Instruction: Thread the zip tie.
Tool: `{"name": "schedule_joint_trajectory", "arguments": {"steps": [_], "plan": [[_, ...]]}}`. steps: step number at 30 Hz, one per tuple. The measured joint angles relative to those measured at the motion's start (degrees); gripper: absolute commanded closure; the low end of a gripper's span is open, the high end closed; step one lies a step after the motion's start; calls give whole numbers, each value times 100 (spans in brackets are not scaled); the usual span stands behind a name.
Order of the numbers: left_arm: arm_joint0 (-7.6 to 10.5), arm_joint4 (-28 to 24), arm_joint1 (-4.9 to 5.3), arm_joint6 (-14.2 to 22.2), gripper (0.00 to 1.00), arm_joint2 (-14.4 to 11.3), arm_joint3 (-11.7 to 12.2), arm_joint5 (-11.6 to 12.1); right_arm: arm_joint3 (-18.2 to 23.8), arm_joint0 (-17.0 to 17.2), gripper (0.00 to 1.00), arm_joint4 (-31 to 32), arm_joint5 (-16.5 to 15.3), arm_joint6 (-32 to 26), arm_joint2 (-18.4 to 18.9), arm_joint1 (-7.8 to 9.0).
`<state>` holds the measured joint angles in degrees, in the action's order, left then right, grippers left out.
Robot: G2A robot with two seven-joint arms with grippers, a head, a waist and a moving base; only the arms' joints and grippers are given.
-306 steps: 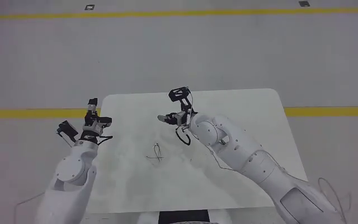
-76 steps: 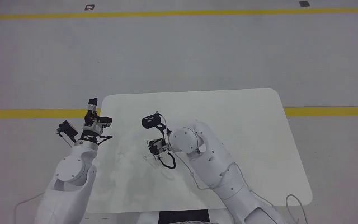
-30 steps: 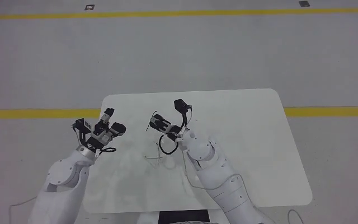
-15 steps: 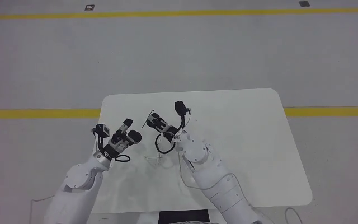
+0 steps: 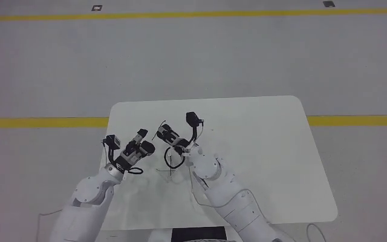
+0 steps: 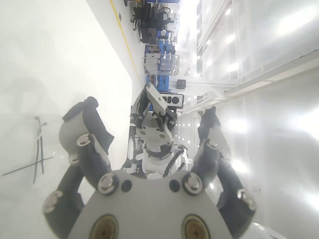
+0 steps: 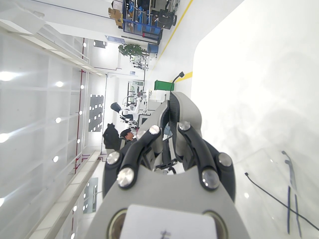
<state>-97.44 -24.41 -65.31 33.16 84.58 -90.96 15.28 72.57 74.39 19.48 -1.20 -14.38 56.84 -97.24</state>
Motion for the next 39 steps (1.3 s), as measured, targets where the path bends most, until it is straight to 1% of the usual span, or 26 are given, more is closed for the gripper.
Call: {"name": "schedule_joint_trajectory", "arguments": {"steps": [1, 3, 5, 11, 15, 19, 21, 23, 28, 31, 33, 35, 39], "plan": [[3, 22, 2, 4, 61, -12, 2, 4, -13, -1, 100, 6, 0, 21, -21, 2], [3, 51, 5, -1, 66, -24, 0, 21, -25, 0, 100, 27, 7, 56, -47, 5], [-2, 75, 8, -20, 68, -31, -6, 46, -27, 13, 100, 34, 9, 92, -68, 12], [-33, 155, 11, -162, 68, -61, -29, 105, 13, 46, 100, 17, -17, 167, -84, 36], [-46, 200, 16, -204, 73, -77, -47, 114, 76, 76, 100, 22, -45, 179, -101, 55], [-52, 220, 23, -206, 76, -88, -63, 121, 112, 91, 100, 19, -55, 164, -124, 73], [-57, 224, 26, -206, 80, -95, -74, 129, 118, 93, 100, 11, -50, 160, -137, 79], [-62, 225, 29, -201, 82, -101, -81, 138, 119, 91, 100, 0, -42, 155, -153, 85], [-71, 249, 38, -211, 82, -111, -95, 137, 117, 76, 100, -48, -40, 146, -193, 95], [-78, 238, 42, -215, 86, -113, -100, 139, 104, 64, 100, -100, -51, 122, -218, 99], [-82, 238, 45, -223, 95, -114, -101, 140, 88, 53, 100, -119, -56, 116, -238, 101], [-86, 240, 48, -234, 100, -116, -103, 138, 73, 40, 100, -139, -68, 114, -260, 103], [-85, 159, 49, -265, 100, -119, -80, 146, 67, 38, 100, -183, -106, 130, -289, 109]]}}
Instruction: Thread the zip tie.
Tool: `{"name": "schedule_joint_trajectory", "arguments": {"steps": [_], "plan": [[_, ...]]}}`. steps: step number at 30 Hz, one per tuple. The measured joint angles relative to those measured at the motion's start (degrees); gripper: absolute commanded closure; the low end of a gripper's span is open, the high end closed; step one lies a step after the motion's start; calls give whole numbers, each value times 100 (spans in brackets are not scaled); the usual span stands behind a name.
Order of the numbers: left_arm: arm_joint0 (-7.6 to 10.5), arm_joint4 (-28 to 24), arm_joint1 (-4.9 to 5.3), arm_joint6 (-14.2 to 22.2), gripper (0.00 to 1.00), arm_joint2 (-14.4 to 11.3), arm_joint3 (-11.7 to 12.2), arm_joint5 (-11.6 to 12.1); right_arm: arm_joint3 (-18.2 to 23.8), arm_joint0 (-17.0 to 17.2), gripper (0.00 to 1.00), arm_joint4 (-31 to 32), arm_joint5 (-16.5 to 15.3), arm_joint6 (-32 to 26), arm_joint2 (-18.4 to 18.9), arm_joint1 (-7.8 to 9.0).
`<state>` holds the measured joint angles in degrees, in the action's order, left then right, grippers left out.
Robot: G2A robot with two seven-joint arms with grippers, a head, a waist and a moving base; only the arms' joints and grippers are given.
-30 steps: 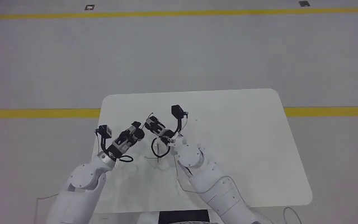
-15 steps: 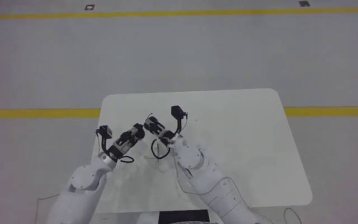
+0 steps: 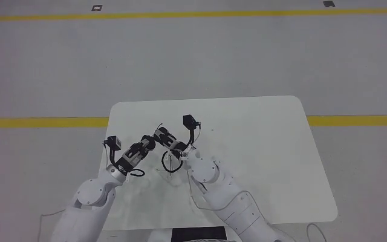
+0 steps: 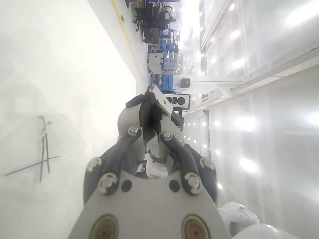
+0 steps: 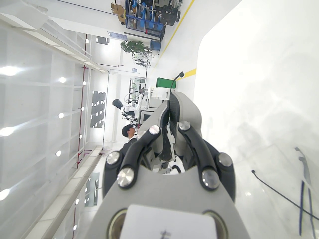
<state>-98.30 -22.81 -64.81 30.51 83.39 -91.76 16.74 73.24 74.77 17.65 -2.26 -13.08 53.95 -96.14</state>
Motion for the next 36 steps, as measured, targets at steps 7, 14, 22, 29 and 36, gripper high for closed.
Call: {"name": "schedule_joint_trajectory", "arguments": {"steps": [7, 14, 22, 29, 36], "plan": [[-27, -104, 16, 41, 100, 62, 46, 52, 73, 47, 0, -44, -27, 41, -17, 25], [-123, -183, 66, 354, 100, 256, 37, 78, 372, 208, 0, -102, -156, -229, 275, 148], [-119, -904, 189, 1719, 100, 681, 173, -262, 240, 36, 0, -782, -229, -2399, 788, 360], [-27, -674, 239, 2121, 100, 772, 224, -306, 243, 41, 0, -765, -228, -2276, 782, 358], [102, -879, 254, 2236, 100, 788, 367, -542, 156, 69, 0, -1406, -264, -2642, 902, 374]]}}
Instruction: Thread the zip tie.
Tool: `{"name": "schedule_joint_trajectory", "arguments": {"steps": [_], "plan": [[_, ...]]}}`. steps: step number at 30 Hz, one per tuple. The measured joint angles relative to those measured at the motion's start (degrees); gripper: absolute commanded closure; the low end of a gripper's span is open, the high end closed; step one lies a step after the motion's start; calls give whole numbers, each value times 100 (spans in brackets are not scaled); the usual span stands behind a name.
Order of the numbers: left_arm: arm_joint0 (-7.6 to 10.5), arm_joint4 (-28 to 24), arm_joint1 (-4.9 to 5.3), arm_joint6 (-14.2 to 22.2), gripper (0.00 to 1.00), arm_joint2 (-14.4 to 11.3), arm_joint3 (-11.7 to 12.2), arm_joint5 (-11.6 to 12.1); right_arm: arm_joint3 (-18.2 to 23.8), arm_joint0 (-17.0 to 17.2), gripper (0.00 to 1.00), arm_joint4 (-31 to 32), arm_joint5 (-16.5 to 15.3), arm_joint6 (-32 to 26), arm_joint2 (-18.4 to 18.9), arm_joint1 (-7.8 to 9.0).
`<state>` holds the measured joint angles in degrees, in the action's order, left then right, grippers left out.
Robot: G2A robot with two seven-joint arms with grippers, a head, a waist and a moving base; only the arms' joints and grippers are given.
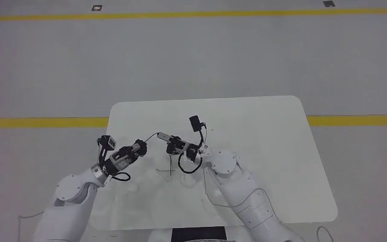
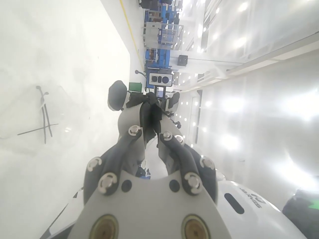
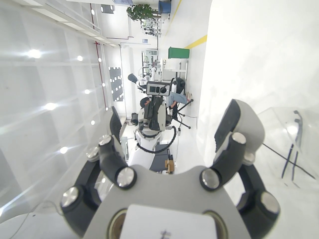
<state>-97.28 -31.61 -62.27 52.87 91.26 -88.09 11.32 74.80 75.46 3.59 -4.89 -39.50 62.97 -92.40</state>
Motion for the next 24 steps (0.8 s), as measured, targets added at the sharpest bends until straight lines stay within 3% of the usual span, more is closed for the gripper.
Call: {"name": "schedule_joint_trajectory", "arguments": {"steps": [4, 10, 17, 20, 23, 24], "plan": [[107, -684, 60, 1050, 100, 128, 431, -374, -383, -189, 0, -1087, -34, -931, 184, 41], [449, -1095, 131, 2518, 100, 105, 1316, -617, -1159, -635, 0, -1962, 91, -1813, 112, 37], [474, -1090, 132, 2586, 100, 88, 1361, -605, -1165, -630, 0, -1960, 90, -1800, 110, 35], [503, -1267, 121, 2511, 100, -13, 1352, -795, -1271, -596, 0, -2399, 227, -1969, 160, 36], [534, -1555, 125, 2673, 100, -84, 1433, -1062, -1490, -654, 0, -2944, 218, -2315, 194, 44], [538, -1622, 128, 2683, 100, -106, 1443, -1124, -1559, -678, 9, -3054, 205, -2399, 188, 44]]}}
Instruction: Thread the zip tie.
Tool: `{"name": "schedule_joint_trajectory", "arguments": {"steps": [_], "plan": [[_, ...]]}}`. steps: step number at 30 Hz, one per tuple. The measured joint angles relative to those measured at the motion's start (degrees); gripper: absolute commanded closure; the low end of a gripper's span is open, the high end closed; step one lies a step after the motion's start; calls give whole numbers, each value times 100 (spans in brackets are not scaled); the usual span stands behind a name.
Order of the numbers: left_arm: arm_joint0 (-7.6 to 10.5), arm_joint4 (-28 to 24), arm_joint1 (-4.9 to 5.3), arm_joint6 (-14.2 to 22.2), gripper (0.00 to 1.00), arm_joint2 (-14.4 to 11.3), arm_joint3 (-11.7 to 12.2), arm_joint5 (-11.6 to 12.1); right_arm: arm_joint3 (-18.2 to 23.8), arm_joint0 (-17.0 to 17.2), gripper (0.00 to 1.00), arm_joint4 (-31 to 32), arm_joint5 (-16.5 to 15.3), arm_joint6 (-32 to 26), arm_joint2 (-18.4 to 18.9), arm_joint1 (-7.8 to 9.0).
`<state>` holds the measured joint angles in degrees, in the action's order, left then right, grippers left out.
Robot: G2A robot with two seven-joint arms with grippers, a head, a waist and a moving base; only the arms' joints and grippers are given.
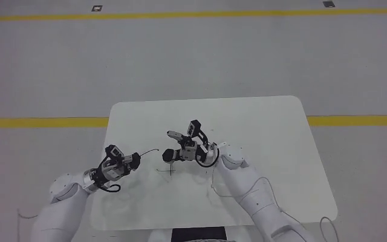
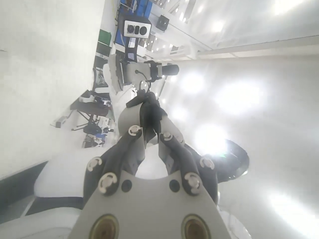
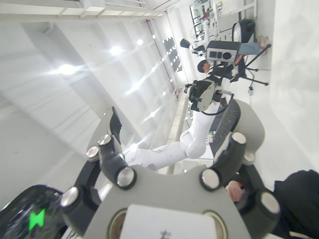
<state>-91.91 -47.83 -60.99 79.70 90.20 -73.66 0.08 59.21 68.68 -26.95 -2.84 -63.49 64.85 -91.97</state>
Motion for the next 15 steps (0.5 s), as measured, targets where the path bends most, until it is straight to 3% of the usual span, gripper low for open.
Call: {"name": "schedule_joint_trajectory", "arguments": {"steps": [1, 3, 7, 8, 15], "plan": [[1, -60, 7, 0, 100, -29, -1, -55, -88, -35, 47, -134, -22, -107, -16, -2], [-5, -73, 21, -4, 100, -59, -9, -49, -221, -92, 58, -287, -62, -225, -49, -8], [-9, -63, 25, -6, 100, -64, -11, -30, -530, -237, 60, -513, -121, -334, -176, -34], [-9, -63, 24, -6, 100, -63, -11, -30, -596, -265, 67, -569, -134, -354, -204, -42], [-9, -64, 24, -6, 100, -63, -11, -32, -1146, -506, 79, -859, -350, -384, -396, -107]]}}
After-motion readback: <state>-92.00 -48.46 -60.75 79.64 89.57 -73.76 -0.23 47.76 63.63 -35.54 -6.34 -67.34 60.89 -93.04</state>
